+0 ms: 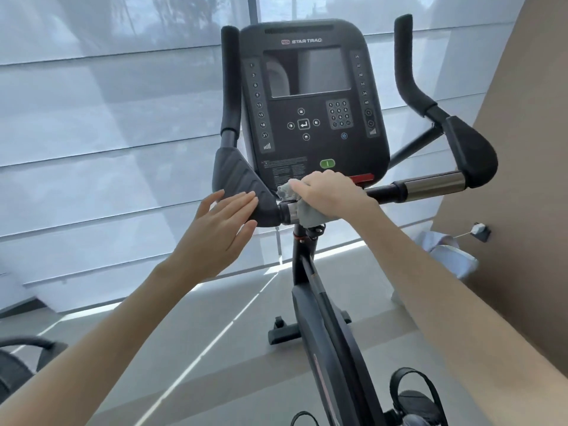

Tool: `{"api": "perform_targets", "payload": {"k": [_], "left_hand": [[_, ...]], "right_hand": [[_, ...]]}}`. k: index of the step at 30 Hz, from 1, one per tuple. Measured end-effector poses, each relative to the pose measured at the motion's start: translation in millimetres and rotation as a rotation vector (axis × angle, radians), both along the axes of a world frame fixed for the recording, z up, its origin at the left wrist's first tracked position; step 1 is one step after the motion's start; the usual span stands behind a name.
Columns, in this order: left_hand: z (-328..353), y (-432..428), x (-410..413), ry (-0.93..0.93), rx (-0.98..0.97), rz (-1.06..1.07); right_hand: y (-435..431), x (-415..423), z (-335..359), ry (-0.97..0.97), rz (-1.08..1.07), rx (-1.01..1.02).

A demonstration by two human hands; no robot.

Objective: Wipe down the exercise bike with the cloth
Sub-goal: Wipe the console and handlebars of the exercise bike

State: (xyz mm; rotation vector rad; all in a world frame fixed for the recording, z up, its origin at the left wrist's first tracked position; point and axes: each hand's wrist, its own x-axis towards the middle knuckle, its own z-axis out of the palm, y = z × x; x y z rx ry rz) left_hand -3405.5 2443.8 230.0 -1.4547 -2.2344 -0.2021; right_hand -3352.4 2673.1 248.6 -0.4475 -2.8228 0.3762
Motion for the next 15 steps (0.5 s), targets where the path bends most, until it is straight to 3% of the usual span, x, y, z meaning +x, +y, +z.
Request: {"api": "perform_targets", "payload": {"k": [3, 9, 12, 15], "left_hand": [[0, 0, 2, -0.006, 0.005, 0.014], [-8, 3, 6, -0.033, 0.072, 0.021], [-11, 3, 7, -0.038, 0.082, 0.026], [-14, 4, 8, -0.054, 0.089, 0.035]], "right_hand": [[-32, -6, -3, 0.102, 0.087, 0.113], [-25, 30, -51, 0.634, 0.160, 0.327], [4, 45, -65, 0.766, 0.058, 0.388], [17, 47, -78, 0.843, -0.126, 0.308]]}}
